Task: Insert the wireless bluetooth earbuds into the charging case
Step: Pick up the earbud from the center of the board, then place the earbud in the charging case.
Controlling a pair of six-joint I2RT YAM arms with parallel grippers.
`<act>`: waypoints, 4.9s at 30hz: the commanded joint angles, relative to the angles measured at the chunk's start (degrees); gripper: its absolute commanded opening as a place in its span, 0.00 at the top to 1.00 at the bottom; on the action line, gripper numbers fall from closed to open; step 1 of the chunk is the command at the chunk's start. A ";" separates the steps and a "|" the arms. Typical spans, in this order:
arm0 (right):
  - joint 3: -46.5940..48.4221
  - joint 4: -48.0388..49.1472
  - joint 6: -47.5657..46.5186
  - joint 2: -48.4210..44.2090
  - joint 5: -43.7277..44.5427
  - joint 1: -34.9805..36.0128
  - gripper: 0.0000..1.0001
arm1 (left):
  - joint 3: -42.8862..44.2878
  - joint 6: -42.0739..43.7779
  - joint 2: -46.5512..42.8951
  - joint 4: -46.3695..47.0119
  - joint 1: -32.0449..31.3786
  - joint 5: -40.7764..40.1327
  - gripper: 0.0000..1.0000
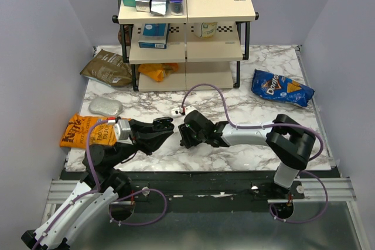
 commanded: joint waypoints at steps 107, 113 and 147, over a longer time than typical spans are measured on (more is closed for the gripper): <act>28.33 -40.98 -36.60 -45.56 -23.93 1.62 0.99 | 27.58 -11.85 50.31 16.67 1.04 49.71 1.00; 28.33 -40.01 -36.60 -43.10 -23.75 2.67 0.99 | 27.76 -9.21 49.52 12.71 0.95 49.62 1.00; 24.55 -38.25 -36.25 -41.08 -19.71 3.82 0.99 | 27.76 -5.61 47.06 9.36 0.95 47.86 1.00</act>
